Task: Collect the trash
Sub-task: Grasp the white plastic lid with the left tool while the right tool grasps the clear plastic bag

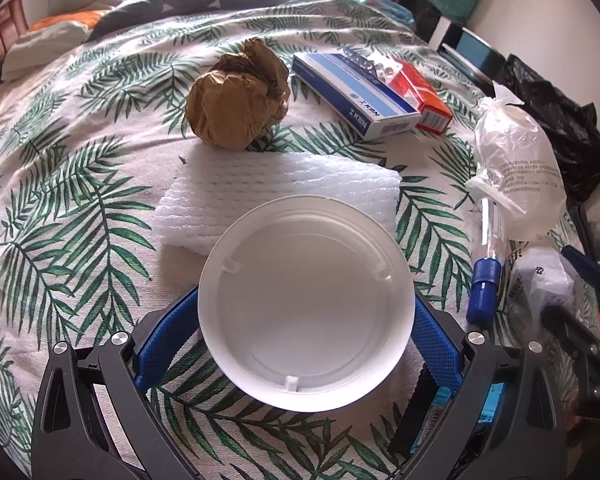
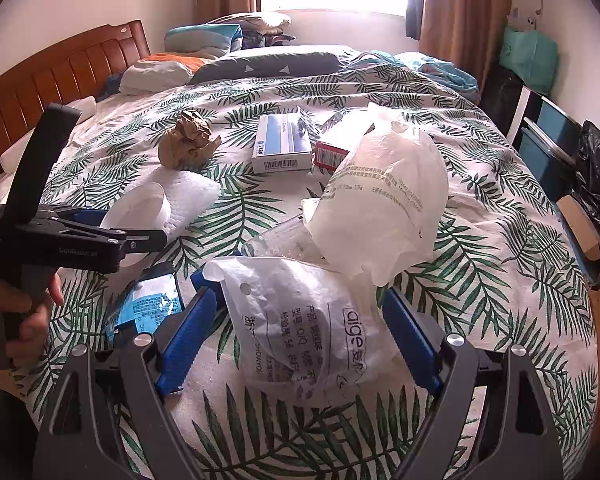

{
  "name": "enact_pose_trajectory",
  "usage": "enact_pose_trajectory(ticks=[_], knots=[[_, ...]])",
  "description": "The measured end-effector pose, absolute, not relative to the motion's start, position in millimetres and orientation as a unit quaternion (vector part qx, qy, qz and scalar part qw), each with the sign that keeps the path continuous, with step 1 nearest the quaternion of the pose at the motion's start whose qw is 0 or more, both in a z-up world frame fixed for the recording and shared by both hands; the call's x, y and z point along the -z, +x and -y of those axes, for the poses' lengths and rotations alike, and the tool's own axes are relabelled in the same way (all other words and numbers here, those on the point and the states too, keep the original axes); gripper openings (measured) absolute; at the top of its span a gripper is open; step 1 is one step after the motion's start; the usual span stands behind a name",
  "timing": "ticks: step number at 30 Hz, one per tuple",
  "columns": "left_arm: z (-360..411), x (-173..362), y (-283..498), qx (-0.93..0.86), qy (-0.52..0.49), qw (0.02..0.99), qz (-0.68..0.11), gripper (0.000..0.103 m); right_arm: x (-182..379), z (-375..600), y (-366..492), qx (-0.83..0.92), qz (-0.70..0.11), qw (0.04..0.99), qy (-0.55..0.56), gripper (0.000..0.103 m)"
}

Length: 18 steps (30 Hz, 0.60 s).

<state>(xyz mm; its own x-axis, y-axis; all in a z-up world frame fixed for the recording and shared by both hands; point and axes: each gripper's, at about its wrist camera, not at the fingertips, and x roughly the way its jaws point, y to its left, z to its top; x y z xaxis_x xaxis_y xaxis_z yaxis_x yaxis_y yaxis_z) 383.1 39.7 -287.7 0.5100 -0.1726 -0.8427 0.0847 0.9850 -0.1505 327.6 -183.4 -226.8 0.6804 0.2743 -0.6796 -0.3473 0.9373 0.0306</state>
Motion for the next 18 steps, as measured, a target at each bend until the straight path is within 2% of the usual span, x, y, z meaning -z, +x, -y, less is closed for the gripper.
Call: enact_pose_trajectory(ticks=[8,13,18], knots=[[-35.8,287.4,382.7,0.071,-0.037,0.87,-0.487,0.088,229.1,180.1,331.1,-0.172,-0.366,0.913,-0.055,0.082],[-35.7,286.8,378.4,0.071,-0.036,0.872,-0.484,0.087,231.7,178.0,334.2,-0.168,-0.376,0.909,-0.06,0.065],[-35.2,286.2,375.9,0.072,-0.035,0.871,-0.484,0.087,232.8,179.4,334.9,-0.167,-0.38,0.908,-0.063,0.053]])
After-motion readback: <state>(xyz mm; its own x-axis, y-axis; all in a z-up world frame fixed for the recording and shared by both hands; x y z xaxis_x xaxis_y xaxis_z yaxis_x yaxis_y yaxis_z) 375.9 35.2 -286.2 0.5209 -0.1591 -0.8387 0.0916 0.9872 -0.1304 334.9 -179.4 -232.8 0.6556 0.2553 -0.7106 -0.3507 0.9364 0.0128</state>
